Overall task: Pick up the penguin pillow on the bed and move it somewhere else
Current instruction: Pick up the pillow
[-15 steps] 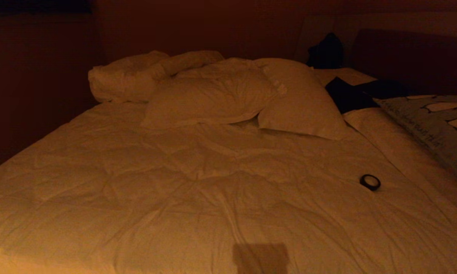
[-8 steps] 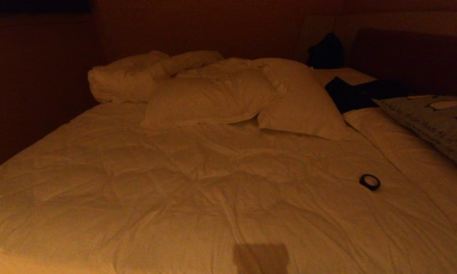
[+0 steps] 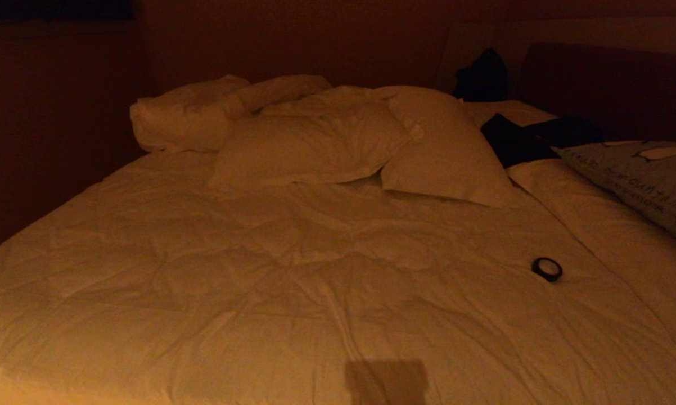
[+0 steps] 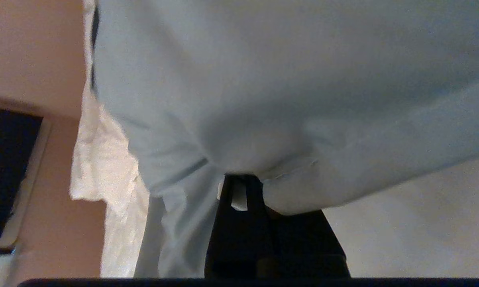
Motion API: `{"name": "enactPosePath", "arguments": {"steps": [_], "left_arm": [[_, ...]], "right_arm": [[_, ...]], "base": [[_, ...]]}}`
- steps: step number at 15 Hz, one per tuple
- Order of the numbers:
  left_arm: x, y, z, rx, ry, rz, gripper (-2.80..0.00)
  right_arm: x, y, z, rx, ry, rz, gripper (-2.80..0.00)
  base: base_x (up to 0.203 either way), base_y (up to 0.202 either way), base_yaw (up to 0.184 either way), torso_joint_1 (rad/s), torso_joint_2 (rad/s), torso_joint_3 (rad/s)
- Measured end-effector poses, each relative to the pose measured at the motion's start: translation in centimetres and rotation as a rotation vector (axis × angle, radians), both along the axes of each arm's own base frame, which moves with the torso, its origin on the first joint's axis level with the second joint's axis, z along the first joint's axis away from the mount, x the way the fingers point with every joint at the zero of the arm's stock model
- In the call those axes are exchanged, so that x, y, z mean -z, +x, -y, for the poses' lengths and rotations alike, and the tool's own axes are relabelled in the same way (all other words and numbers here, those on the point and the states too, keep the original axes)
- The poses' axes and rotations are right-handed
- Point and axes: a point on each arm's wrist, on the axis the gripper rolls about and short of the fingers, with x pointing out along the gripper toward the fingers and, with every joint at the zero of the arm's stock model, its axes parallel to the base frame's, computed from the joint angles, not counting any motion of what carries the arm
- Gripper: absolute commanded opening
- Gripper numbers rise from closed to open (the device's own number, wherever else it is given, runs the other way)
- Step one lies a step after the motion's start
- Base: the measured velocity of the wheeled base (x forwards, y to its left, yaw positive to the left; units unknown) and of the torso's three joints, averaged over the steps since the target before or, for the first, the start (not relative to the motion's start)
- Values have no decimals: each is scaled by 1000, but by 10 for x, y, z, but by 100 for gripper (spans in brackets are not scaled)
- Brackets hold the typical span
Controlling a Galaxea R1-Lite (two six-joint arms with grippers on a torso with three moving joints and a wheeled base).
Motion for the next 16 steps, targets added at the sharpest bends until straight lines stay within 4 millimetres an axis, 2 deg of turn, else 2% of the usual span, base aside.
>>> {"name": "enactPosePath", "arguments": {"steps": [10,16], "left_arm": [[0,0,0,0,0,0,-280],[0,0,0,0,-1,0,-280]], "right_arm": [[8,0,1,23,10,-16,-280],[-10,-9,-18,22,3,-8,-280]], "base": [[0,0,0,0,0,0],[0,0,0,0,0,0]]}}
